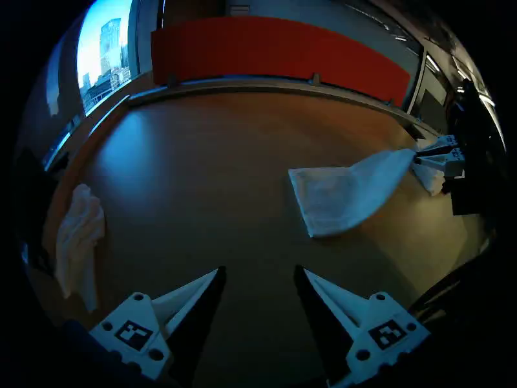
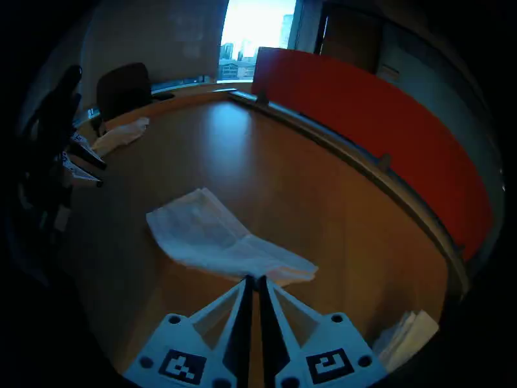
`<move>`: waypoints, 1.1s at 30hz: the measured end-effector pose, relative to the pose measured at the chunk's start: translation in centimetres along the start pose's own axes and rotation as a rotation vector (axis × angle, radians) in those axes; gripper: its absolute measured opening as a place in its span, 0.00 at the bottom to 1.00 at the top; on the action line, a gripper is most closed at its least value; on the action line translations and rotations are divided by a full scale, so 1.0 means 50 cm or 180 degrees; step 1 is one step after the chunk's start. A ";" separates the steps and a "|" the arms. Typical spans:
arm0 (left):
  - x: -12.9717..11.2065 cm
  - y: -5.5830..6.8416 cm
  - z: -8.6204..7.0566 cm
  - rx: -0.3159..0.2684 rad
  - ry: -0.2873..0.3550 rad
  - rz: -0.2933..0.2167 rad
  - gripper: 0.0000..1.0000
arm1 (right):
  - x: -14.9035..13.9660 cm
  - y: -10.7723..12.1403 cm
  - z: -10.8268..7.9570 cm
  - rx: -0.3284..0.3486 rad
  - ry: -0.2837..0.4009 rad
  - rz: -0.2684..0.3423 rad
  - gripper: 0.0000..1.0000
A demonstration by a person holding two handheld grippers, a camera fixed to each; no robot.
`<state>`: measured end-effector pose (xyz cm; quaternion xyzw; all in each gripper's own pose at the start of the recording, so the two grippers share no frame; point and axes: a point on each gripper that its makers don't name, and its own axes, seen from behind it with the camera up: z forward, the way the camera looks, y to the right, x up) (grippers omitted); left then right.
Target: Fold towel
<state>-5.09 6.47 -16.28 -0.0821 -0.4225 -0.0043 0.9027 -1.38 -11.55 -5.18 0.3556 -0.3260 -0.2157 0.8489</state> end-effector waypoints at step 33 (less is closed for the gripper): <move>-0.031 -0.002 -0.047 0.0037 0.0036 -0.0165 0.78 | 0.092 -0.129 0.070 0.0538 0.0043 -0.0480 0.07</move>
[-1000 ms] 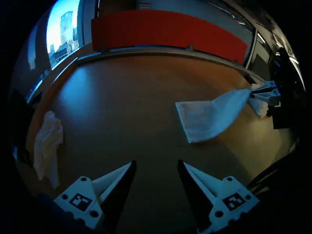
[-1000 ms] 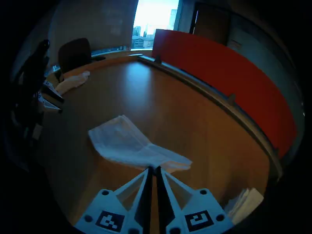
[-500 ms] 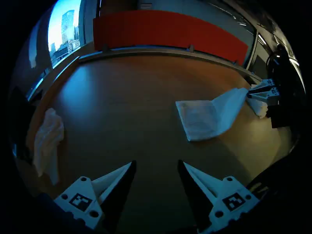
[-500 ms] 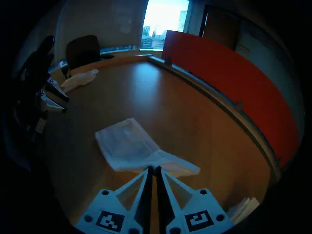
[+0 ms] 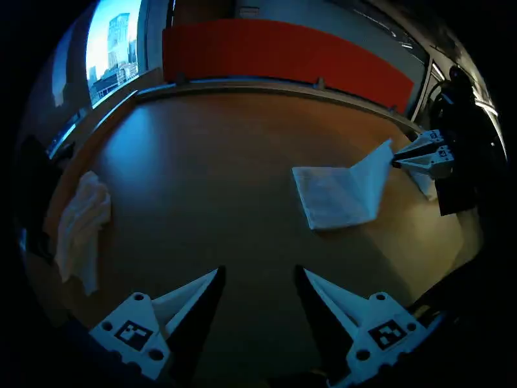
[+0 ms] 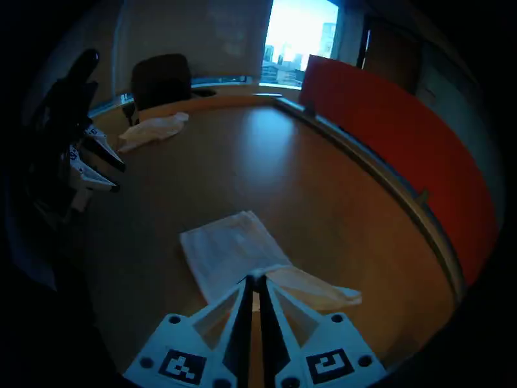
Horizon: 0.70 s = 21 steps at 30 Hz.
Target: Fold towel
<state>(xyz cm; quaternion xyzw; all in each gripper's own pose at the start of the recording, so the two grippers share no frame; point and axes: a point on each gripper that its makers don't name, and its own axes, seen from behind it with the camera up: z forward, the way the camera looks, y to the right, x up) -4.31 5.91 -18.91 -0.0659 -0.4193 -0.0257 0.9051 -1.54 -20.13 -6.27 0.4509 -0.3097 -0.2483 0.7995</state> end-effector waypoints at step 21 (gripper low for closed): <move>-0.033 -0.067 -0.070 0.0246 0.0059 -0.0242 0.78 | 0.055 -0.107 0.132 0.0484 -0.0093 -0.0328 0.07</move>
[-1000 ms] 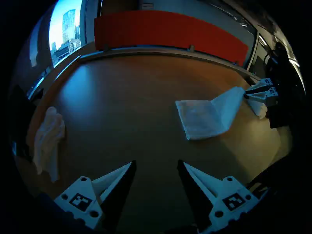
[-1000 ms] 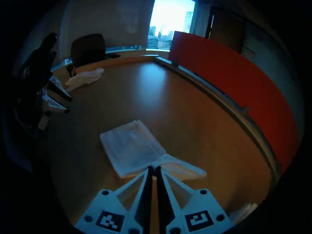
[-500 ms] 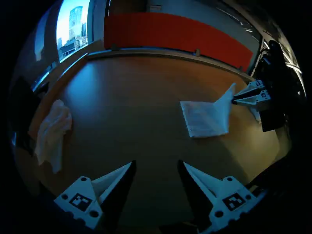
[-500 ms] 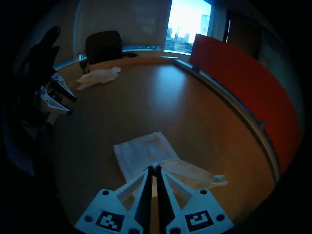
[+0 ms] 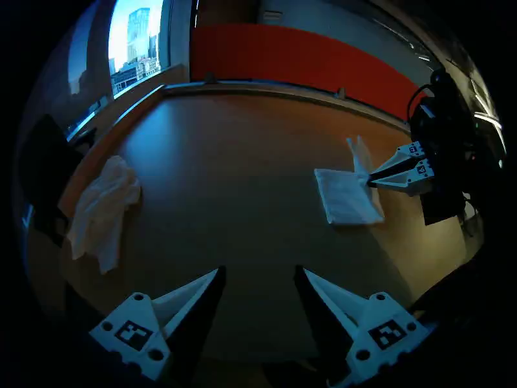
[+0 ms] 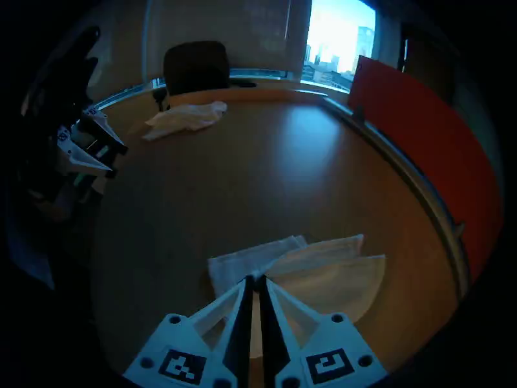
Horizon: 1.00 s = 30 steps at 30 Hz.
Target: Fold towel
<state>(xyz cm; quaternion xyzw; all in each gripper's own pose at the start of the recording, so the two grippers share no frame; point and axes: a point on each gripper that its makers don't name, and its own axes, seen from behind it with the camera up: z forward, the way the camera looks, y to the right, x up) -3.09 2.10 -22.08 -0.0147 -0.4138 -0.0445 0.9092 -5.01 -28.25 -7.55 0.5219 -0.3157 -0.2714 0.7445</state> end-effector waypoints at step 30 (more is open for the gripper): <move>-0.007 -0.014 0.001 0.0055 -0.0025 -0.0012 0.78 | 0.002 -0.014 0.000 0.0080 -0.0018 -0.0032 0.28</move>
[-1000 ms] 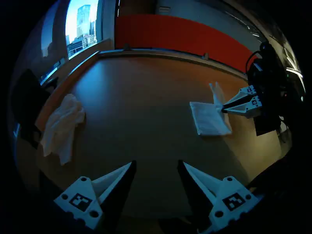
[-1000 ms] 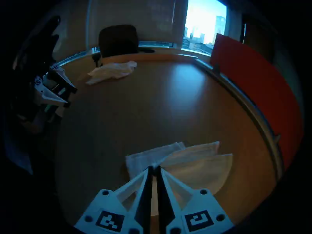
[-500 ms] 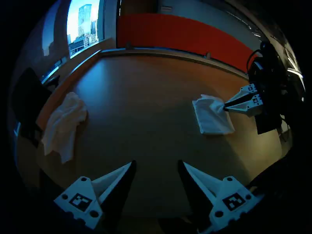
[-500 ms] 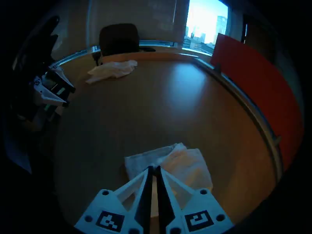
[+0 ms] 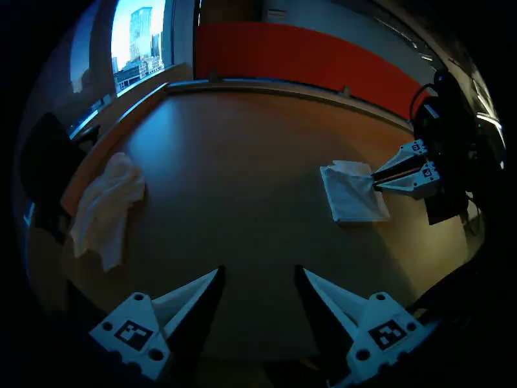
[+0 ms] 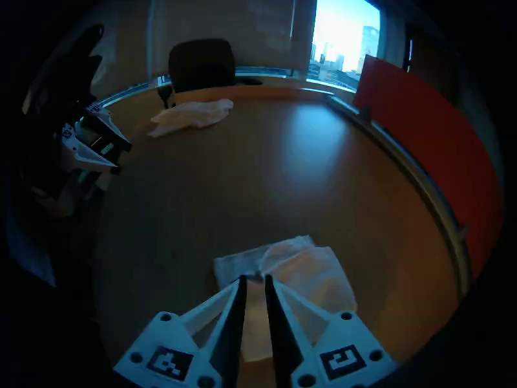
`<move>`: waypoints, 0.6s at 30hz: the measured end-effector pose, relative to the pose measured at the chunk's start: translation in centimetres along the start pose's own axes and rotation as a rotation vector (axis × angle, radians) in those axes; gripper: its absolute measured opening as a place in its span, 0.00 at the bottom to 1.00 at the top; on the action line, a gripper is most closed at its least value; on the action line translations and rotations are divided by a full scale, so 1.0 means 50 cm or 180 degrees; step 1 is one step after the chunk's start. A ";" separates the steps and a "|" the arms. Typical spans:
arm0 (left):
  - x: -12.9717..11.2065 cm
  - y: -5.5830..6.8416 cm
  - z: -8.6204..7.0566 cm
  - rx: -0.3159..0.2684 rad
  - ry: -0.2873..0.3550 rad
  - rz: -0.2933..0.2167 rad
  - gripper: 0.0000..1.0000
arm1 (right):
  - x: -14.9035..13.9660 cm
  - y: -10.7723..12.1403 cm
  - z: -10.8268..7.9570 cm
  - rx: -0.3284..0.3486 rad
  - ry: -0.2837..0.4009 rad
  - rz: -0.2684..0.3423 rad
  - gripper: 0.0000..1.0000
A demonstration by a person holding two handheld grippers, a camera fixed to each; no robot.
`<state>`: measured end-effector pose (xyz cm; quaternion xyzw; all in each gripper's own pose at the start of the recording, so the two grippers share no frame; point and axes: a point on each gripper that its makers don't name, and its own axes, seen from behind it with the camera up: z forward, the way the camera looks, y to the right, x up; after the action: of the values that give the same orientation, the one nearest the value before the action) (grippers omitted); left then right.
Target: Fold towel
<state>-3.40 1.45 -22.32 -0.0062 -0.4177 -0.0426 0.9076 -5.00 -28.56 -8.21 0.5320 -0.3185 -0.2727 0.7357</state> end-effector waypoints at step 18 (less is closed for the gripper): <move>0.011 0.006 0.002 -0.0019 0.0020 0.0035 0.77 | -0.060 0.007 -0.013 -0.0134 -0.0085 0.0159 0.76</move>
<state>-3.09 1.69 -21.85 -0.0110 -0.4147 -0.0389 0.9091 -6.46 -25.84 -8.57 0.5046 -0.3356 -0.2680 0.7490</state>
